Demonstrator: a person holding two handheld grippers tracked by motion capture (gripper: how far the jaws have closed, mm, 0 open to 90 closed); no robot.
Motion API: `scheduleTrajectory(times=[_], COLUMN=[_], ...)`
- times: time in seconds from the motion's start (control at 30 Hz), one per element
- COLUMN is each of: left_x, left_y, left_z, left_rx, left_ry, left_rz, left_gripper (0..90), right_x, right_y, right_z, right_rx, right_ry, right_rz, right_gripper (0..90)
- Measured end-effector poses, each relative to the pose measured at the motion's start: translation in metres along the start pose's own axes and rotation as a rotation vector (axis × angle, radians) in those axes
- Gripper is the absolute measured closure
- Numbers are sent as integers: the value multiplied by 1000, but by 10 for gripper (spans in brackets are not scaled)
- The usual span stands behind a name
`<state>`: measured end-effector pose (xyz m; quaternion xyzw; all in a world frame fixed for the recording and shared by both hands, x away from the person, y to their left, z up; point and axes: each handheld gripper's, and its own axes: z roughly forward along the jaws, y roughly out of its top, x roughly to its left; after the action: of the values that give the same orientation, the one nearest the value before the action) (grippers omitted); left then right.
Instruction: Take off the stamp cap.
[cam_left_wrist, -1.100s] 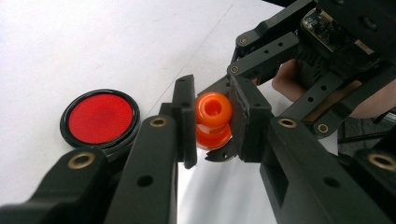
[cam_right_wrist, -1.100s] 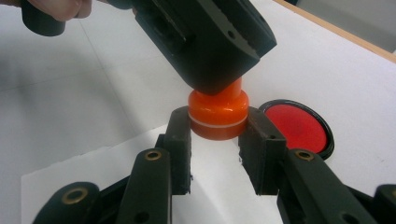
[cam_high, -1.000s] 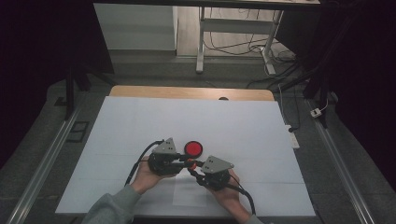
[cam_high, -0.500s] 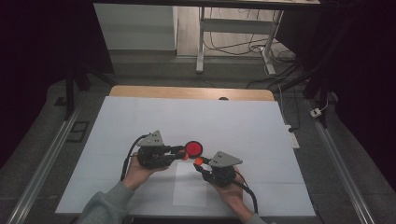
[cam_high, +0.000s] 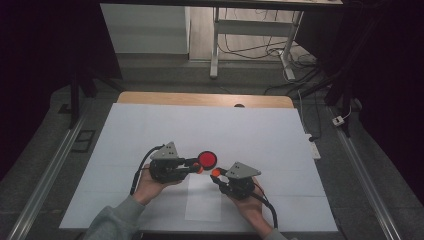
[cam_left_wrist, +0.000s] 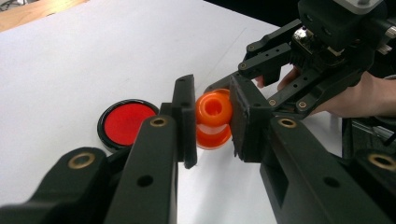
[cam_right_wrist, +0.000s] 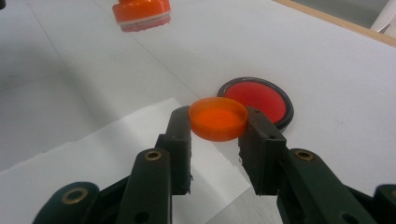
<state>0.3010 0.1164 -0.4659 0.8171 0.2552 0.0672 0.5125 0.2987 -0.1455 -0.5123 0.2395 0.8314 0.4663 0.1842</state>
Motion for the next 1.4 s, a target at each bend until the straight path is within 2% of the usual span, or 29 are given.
scheduleTrajectory(times=[0.43, 1.17, 1.4], left_x=[0, 2, 2], left_y=[-2, -3, -3], left_z=[3, 4, 4], left_rx=[17, 27, 24], left_ry=[3, 2, 5], left_rz=[-7, -11, -15], left_gripper=[726, 725, 725], right_x=[-10, -40, -47], right_y=[-6, -26, -31], right_z=[-11, -56, -72], right_rx=[-4, -22, -23], right_ry=[-22, -107, -141], right_rz=[13, 69, 65], right_gripper=[649, 648, 648])
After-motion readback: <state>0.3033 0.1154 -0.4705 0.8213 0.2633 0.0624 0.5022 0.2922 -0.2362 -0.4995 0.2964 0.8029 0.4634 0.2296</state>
